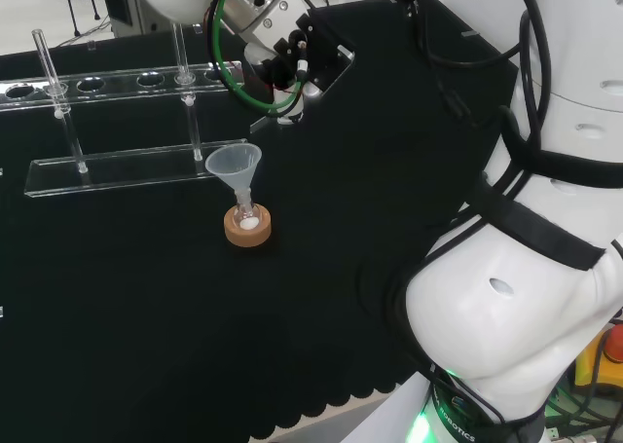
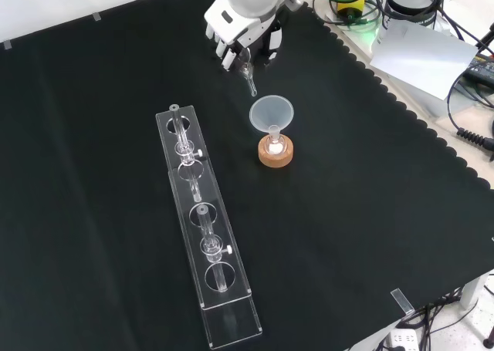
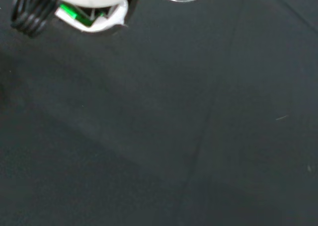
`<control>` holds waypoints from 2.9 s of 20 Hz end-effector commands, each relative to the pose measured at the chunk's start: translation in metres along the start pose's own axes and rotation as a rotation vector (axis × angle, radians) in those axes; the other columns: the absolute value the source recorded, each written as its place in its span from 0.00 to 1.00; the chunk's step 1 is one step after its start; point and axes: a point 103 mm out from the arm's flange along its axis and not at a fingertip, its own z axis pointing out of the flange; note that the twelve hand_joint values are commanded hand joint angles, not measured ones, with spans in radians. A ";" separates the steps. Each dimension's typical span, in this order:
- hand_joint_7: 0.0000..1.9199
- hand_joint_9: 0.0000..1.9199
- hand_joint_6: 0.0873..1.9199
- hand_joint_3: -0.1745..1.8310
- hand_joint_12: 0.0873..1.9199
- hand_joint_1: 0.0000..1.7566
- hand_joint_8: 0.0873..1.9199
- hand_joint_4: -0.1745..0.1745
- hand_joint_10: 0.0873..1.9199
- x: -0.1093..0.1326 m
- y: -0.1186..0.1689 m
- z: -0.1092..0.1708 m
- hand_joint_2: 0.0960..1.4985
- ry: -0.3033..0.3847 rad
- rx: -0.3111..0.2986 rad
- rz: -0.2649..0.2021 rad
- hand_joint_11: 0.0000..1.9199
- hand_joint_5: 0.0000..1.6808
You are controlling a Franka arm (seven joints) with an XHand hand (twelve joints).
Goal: Put the weighing funnel back on the table.
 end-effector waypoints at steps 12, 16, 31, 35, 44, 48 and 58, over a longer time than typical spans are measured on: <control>0.57 0.71 0.41 0.50 0.41 0.64 0.21 1.00 0.00 -0.038 0.028 0.048 0.35 0.318 -0.033 0.007 0.60 0.73; 0.57 0.71 0.41 0.50 0.41 0.64 0.21 1.00 0.00 -0.044 0.040 0.065 0.35 0.361 -0.046 0.014 0.60 0.73; 0.57 0.71 0.41 0.50 0.41 0.64 0.22 1.00 0.00 -0.036 0.109 0.122 0.35 0.434 -0.044 -0.019 0.60 0.73; 0.57 0.71 0.41 0.50 0.41 0.64 0.22 1.00 0.00 -0.033 0.122 0.134 0.35 0.446 -0.052 -0.034 0.60 0.73; 0.57 0.71 0.41 0.50 0.41 0.64 0.22 1.00 0.00 -0.021 0.141 0.156 0.35 0.460 -0.060 -0.042 0.60 0.73; 0.57 0.71 0.41 0.50 0.41 0.64 0.22 1.00 0.00 -0.017 0.143 0.167 0.35 0.476 -0.061 -0.046 0.60 0.73; 0.57 0.71 0.41 0.50 0.41 0.64 0.22 1.00 0.00 -0.002 0.142 0.187 0.35 0.464 -0.076 -0.042 0.60 0.73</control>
